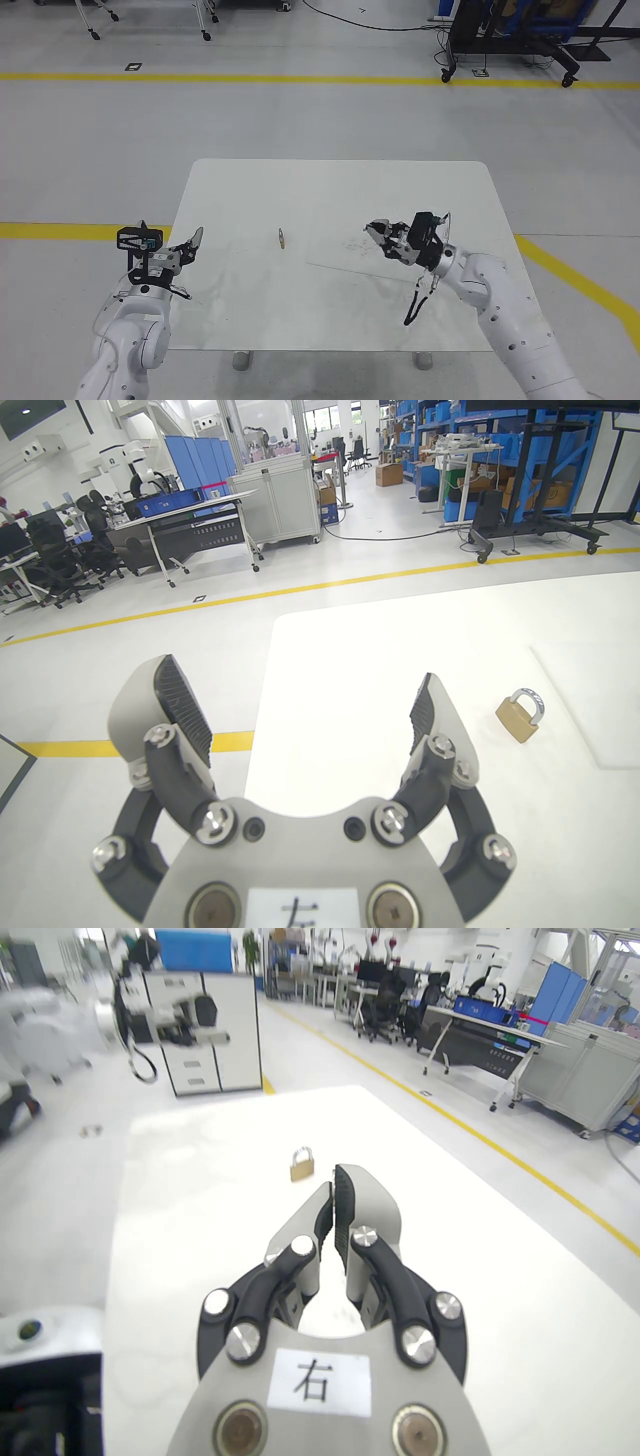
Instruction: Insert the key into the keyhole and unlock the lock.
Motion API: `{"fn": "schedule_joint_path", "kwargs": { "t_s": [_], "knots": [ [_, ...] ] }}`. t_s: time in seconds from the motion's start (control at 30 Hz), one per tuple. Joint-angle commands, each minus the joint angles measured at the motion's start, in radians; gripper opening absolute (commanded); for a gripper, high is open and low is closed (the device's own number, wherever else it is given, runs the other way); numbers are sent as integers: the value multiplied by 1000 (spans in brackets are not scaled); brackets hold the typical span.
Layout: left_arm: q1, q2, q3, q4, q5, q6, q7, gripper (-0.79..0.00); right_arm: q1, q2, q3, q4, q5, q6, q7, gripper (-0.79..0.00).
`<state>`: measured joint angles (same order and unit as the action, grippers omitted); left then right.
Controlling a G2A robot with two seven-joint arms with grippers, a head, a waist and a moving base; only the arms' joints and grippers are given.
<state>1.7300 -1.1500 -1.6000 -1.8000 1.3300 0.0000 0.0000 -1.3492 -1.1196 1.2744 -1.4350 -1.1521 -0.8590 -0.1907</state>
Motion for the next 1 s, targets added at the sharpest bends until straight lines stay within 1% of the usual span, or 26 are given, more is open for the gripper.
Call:
{"fn": "schedule_joint_path", "kwargs": {
  "t_s": [0.0, 0.07, 0.1, 0.13, 0.4, 0.43, 0.47, 0.5, 0.57, 0.6, 0.63, 0.67, 0.7, 0.73, 0.77, 0.8, 0.83, 0.87, 0.93, 0.97],
  "knots": [
    [0, 0, 0, 0, 0, 0, 0, 0, 18, -7, -21, 52, 178, -48, 27, -785],
    [0, 0, 0, 0, 0, 0, 0, 0, 36, -10, -44, 91, 329, -103, 84, -785],
    [0, 0, 0, 0, 0, 0, 0, 0, 44, -10, -44, 103, 391, -113, 110, -785],
    [0, 0, 0, 0, 0, 0, 0, 0, 45, -9, -44, 105, 411, -116, 118, -785],
    [0, 0, 0, 0, 0, 0, 0, 0, 45, -9, -44, 105, 411, -116, 118, -785],
    [0, -1, 0, -1, -23, -3, 2, 0, 45, -9, -44, 105, 411, -116, 118, -785],
    [0, -9, 2, -7, -198, -36, 6, 0, 45, -9, -44, 105, 411, -116, 118, -785],
    [-2, -14, -17, -5, -377, -68, -10, 0, 45, -9, -44, 105, 411, -116, 118, -785],
    [-16, -17, -58, -13, -588, -119, -50, 0, 45, -9, -44, 105, 411, -116, 118, -785],
    [-25, -20, -59, -15, -700, -148, -79, 0, 45, -9, -44, 105, 411, -116, 118, -785],
    [-34, -22, -57, -14, -777, -166, -105, 0, 45, -9, -44, 105, 411, -116, 118, -785],
    [-56, -25, -46, -11, -931, -196, -175, 0, 45, -9, -44, 105, 411, -116, 118, -785],
    [-78, -26, -31, -5, -1048, -212, -246, 0, 45, -9, -44, 105, 411, -116, 118, -785],
    [-95, -27, -20, 1, -1124, -216, -296, 0, 45, -9, -44, 105, 411, -116, 118, -785],
    [-134, -29, 7, 19, -1265, -212, -398, 0, 45, -9, -44, 105, 411, -116, 118, -785],
    [-166, -30, 30, 36, -1348, -203, -473, 0, 45, -9, -44, 105, 411, -116, 118, -785],
    [-188, -31, 46, 49, -1395, -196, -519, 0, 45, -9, -44, 105, 411, -116, 118, -785],
    [-232, -34, 82, 79, -1481, -176, -600, 0, 45, -9, -44, 105, 411, -116, 118, -785],
    [-287, -38, 127, 119, -1580, -154, -680, 0, 45, -9, -44, 105, 411, -116, 118, -785],
    [-328, -43, 166, 149, -1644, -146, -735, 0, 45, -9, -44, 105, 411, -116, 118, -785]
  ]
}}
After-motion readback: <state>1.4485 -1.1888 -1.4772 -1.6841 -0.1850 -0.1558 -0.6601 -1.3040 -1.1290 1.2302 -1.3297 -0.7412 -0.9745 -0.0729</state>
